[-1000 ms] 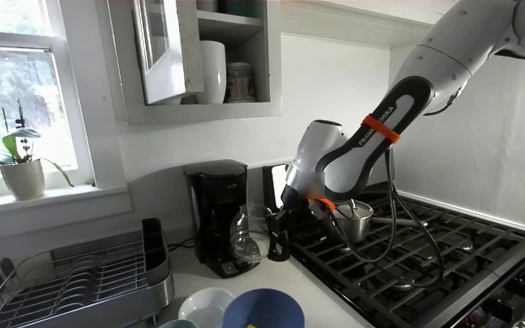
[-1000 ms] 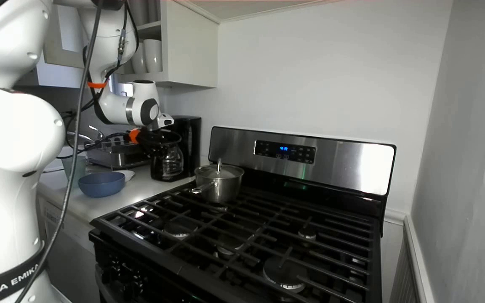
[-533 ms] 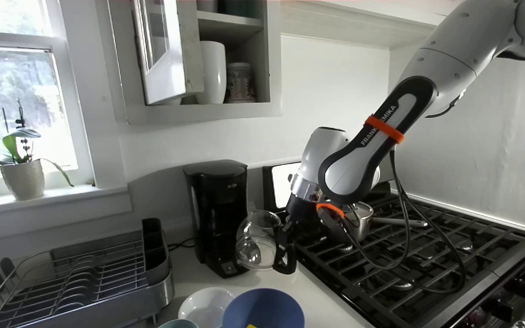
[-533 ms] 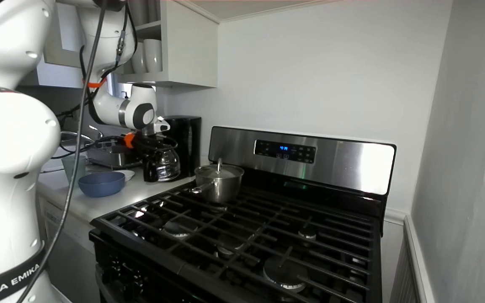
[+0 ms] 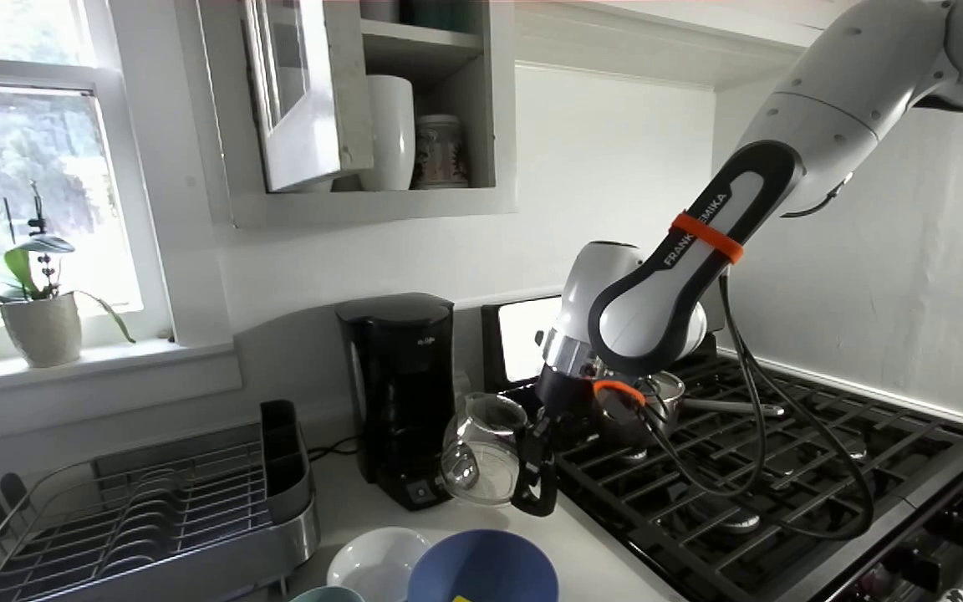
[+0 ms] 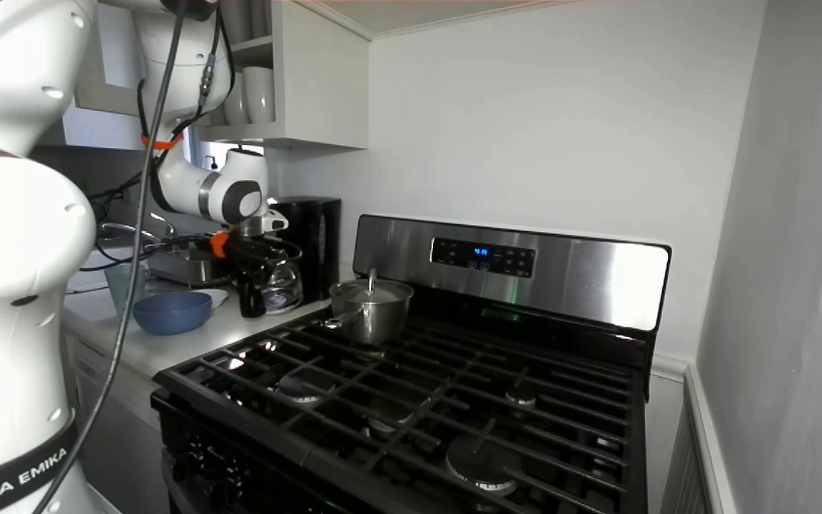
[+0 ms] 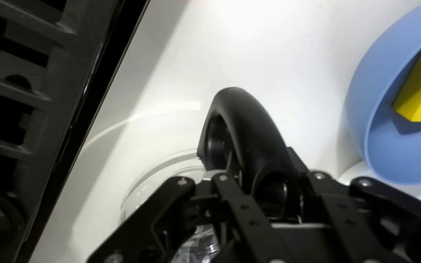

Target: Pull out the coffee pot, then place it on the counter

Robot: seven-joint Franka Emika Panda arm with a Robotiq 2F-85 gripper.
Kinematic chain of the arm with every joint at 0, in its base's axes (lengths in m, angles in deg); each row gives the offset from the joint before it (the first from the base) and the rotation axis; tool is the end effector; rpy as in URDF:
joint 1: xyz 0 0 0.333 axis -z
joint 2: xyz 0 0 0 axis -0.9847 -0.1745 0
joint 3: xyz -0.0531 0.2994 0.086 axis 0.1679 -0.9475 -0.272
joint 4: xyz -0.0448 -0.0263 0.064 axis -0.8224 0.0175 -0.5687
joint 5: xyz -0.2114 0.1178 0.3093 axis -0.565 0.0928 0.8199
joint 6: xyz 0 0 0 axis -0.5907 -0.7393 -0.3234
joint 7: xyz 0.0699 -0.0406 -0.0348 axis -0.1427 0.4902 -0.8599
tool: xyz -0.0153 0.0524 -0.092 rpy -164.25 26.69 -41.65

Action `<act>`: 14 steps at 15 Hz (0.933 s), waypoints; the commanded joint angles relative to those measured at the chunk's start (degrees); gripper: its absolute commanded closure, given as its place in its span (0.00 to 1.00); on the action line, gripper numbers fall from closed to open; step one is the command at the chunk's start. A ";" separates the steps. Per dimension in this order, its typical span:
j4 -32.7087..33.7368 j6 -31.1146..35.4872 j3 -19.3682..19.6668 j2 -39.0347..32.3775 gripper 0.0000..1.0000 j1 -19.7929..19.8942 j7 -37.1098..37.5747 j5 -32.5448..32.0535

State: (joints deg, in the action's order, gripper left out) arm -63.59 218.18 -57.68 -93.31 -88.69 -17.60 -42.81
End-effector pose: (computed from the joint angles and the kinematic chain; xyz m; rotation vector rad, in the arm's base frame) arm 0.4918 0.2785 0.2502 -2.8142 -0.7317 -0.3469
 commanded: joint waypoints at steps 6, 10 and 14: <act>-1.67 -2.46 -2.17 1.51 0.92 2.39 -4.65 3.79; -1.56 -4.82 -3.20 1.73 0.92 2.95 -6.08 5.62; -1.58 -6.98 -3.66 1.84 0.92 3.17 -7.77 7.72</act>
State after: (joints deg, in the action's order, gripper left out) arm -64.47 213.18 -60.21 -93.22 -86.66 -22.86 -37.94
